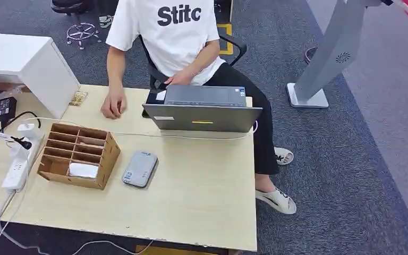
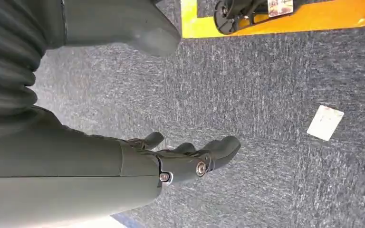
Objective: Pass the card to the sensor for recognition and then transmit it.
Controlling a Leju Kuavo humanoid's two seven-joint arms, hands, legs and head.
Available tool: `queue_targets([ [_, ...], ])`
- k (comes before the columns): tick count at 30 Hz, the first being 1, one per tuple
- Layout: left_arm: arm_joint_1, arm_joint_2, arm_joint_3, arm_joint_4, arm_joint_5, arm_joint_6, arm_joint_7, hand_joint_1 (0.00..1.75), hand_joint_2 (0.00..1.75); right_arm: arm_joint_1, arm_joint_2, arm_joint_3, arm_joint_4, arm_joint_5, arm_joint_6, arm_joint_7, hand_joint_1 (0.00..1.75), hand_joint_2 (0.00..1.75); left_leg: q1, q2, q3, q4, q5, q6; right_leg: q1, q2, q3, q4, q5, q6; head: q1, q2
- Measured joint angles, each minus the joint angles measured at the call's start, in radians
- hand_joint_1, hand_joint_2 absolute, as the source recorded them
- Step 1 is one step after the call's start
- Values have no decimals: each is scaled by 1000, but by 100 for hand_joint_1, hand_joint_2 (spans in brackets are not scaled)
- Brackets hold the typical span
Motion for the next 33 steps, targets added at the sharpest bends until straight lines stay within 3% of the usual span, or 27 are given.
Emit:
queue_targets([
  [5,-13,-17,0,151,-20,9,45,0,175,-2,3,2,1,7,4,7,0,175,0,0,0,0,0,0,0,0,0,0,0,0,0,0],
  [8,-20,-38,-5,201,-92,-1,162,0,175,-6,5,3,2,10,4,11,0,175,0,0,0,0,0,0,0,0,0,0,0,0,-1,0],
  [10,-21,-67,-20,222,-138,-10,202,0,175,-10,9,5,2,16,3,21,0,175,0,0,0,0,0,0,0,0,0,0,0,0,0,0],
  [14,-24,-119,-56,249,-179,-21,193,0,175,-19,22,14,3,28,-3,33,0,175,0,0,0,0,0,0,0,0,0,0,0,0,1,0],
  [18,-26,-119,-75,252,-193,-28,193,0,175,-33,30,23,3,27,-7,39,0,175,0,0,1,0,0,0,0,0,0,0,0,0,1,0],
  [19,-26,-117,-80,253,-194,-30,190,0,175,-35,31,25,3,27,-8,42,0,0,1,0,1,0,0,0,1,0,0,0,0,0,1,0],
  [22,-26,-106,-86,253,-189,-39,160,0,175,-37,31,26,3,22,-11,45,0,0,1,0,1,0,0,0,1,0,0,0,0,0,0,0],
  [29,-26,-99,-92,255,-200,-37,180,0,175,-35,31,26,3,18,-12,47,0,0,1,0,0,0,0,0,1,0,0,0,0,0,1,0],
  [30,-26,-99,-92,255,-202,-37,180,0,175,-35,31,26,3,18,-12,48,0,175,1,0,0,0,0,0,1,0,0,0,0,0,1,0],
  [33,-26,-100,-96,256,-217,-36,192,0,175,-34,31,26,3,30,-13,52,0,175,1,0,1,0,0,0,1,0,0,0,0,0,1,0],
])
